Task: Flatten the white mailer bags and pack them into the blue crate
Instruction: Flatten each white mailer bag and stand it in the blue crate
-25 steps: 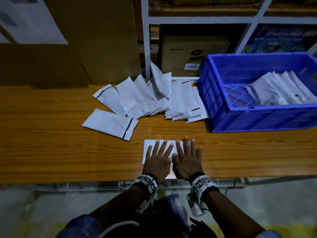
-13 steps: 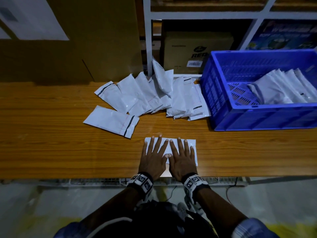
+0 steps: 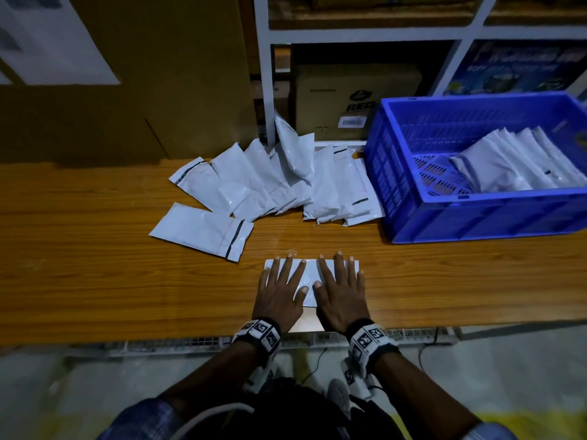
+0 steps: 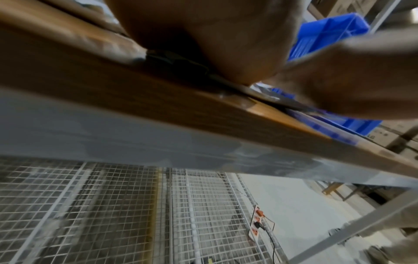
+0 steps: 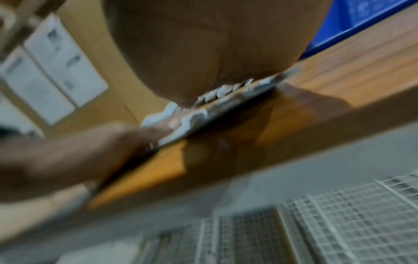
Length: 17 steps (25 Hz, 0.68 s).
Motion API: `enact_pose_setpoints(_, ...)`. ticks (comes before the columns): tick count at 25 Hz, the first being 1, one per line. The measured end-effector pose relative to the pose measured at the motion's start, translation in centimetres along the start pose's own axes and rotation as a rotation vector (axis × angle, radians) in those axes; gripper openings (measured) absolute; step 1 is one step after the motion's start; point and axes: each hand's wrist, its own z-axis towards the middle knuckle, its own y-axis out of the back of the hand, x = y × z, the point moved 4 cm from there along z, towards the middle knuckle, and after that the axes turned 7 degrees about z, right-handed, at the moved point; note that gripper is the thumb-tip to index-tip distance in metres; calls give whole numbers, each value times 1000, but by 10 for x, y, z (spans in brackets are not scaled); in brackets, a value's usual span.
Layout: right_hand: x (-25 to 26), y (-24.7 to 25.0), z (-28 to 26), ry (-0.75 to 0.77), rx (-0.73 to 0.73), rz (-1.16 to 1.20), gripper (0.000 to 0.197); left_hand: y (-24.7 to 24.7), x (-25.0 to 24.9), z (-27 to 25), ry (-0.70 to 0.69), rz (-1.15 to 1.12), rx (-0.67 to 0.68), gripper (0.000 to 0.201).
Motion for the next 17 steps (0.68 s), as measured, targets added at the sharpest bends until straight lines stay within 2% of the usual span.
enact_pose_setpoints(5,-4,-16,1,19,9,-47,57,-1,-1,-4,0,-8,-33,62)
enact_pose_setpoints(11,-4,-8,4,10,124,-26,58,-5,-18,-12,-46,45,-73,60)
enact_pose_setpoints(17,2,-12,-8,65,-23,-29,56,-6,-14,-10,-47,23,-35,58)
